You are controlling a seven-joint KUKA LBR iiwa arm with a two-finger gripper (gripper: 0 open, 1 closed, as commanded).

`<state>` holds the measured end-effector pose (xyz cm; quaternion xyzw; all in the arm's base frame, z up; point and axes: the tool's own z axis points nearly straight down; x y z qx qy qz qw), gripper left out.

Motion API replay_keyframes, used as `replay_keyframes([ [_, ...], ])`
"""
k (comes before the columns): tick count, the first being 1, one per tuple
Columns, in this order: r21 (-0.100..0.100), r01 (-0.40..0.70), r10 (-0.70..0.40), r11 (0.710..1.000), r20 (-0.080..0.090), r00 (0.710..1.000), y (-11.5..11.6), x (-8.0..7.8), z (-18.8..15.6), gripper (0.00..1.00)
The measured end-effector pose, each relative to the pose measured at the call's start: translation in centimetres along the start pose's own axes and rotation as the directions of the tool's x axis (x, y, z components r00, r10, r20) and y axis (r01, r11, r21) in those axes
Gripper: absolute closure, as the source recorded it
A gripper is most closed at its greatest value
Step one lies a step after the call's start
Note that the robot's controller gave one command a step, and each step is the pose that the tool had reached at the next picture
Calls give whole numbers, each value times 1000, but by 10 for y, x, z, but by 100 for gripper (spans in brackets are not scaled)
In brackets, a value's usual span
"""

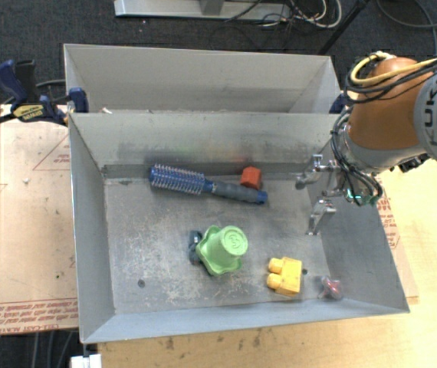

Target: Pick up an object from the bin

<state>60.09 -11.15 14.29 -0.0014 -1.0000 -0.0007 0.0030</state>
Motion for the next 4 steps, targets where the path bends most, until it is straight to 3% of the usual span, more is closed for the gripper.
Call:
replay_keyframes([
  [1,2,206,-206,979,5,979,32,81,40,0],
  [2,9,430,-430,903,14,902,38,79,69,0],
  [3,9,220,-220,975,19,975,51,92,69,0],
  [4,8,222,-223,975,24,975,53,90,67,100],
])
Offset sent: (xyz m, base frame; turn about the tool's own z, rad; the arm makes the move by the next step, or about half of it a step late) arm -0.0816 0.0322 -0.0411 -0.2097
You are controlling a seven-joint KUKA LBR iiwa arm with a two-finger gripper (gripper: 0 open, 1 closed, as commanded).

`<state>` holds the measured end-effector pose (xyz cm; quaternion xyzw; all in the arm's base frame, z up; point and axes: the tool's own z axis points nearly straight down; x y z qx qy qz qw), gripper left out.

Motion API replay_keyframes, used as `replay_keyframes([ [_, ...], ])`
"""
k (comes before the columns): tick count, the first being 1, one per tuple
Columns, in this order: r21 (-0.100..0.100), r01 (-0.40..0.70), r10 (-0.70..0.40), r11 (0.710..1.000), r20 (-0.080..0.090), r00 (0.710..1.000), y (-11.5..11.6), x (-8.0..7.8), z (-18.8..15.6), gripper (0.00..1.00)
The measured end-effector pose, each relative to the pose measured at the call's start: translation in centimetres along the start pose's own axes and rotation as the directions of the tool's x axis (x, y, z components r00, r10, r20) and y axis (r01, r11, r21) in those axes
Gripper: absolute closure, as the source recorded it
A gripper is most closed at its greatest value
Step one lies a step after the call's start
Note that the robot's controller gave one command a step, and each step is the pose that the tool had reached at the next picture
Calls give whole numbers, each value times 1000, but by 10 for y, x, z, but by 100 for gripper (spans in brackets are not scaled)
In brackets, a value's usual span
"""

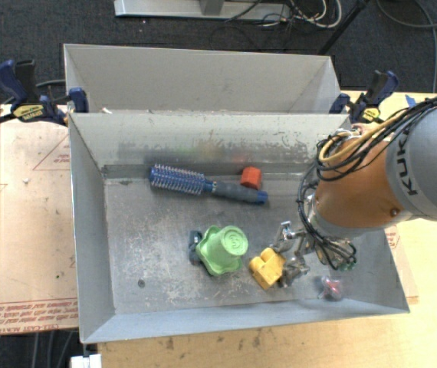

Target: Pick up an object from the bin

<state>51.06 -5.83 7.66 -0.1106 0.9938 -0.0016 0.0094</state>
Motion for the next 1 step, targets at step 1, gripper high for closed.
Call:
replay_keyframes([
  [1,-2,42,-42,999,-6,999,-11,-24,-152,100],
])
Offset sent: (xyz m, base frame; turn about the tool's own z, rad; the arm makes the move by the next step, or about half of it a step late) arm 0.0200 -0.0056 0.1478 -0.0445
